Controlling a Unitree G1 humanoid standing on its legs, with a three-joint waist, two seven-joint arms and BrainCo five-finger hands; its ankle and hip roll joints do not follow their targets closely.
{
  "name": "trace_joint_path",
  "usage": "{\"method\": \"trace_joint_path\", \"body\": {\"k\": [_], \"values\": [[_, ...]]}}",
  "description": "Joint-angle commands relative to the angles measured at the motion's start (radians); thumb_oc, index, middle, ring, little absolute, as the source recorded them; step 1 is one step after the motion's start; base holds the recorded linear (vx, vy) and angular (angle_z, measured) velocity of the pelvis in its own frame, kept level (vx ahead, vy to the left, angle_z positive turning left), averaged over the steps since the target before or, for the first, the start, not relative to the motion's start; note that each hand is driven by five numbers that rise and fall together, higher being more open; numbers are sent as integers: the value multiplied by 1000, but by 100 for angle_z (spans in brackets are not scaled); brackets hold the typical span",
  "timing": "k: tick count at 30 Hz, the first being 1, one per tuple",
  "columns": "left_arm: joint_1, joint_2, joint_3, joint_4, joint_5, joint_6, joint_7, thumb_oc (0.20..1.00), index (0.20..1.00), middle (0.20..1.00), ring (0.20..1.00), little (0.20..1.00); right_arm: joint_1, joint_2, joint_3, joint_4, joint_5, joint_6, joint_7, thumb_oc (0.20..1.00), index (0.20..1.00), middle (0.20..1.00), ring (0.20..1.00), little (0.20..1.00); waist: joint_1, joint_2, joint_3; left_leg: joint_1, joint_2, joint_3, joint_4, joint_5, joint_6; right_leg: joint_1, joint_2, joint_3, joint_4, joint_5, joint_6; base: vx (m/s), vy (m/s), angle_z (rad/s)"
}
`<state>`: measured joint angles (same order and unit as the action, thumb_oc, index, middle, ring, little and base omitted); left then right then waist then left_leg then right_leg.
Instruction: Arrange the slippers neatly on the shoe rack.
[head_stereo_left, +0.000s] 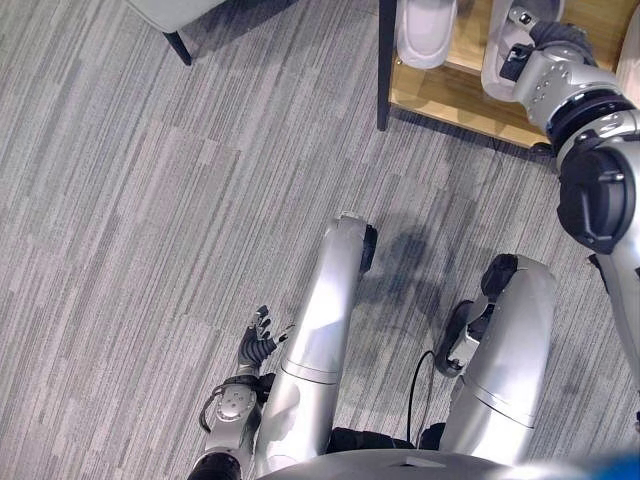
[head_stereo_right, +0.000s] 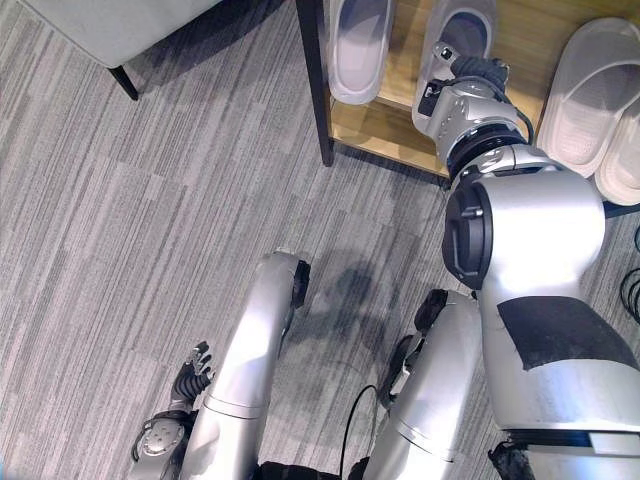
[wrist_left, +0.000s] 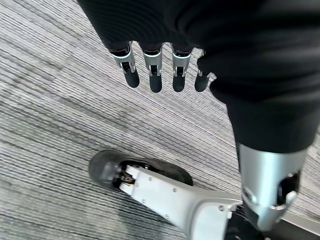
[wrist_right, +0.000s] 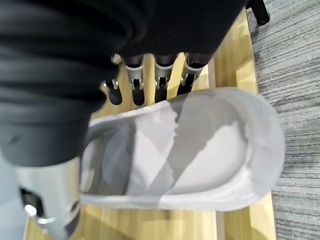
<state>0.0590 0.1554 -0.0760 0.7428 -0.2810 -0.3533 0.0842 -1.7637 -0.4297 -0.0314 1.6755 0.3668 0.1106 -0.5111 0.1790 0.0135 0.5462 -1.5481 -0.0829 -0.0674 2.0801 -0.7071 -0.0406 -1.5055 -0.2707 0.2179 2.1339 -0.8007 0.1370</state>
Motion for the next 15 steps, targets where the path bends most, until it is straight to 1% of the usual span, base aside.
{"method": "trace_joint_path", "body": {"k": [1,9,12,15], "values": [[15,-6,-43,-1,47,-37,-9,1000,1000,1000,1000,1000,-34,74,-26,25,-35,-48,18,1000,1000,1000,1000,1000,33,38,-26,-22,42,26,116,-110,89,-64,35,-9,-27,255,-107,0,0,0],[23,-6,-54,12,56,-38,-12,1000,1000,1000,1000,1000,-40,59,-7,25,-39,-35,43,1000,1000,1000,1000,1000,40,44,-26,-22,39,24,121,-109,91,-64,31,-11,-20,253,-106,0,0,0],[22,-7,-61,30,62,-43,-13,1000,1000,1000,1000,1000,-45,48,-12,25,-43,-55,8,1000,1000,1000,1000,1000,42,48,-26,-22,40,26,119,-106,91,-64,29,-9,-19,253,-106,0,0,0],[24,-7,-68,30,66,-43,-14,1000,1000,1000,1000,1000,-43,14,-5,25,-36,-82,-16,1000,1000,1000,1000,1000,46,58,-26,-22,36,26,119,-103,95,-64,25,-10,-17,251,-104,6,13,0]]}}
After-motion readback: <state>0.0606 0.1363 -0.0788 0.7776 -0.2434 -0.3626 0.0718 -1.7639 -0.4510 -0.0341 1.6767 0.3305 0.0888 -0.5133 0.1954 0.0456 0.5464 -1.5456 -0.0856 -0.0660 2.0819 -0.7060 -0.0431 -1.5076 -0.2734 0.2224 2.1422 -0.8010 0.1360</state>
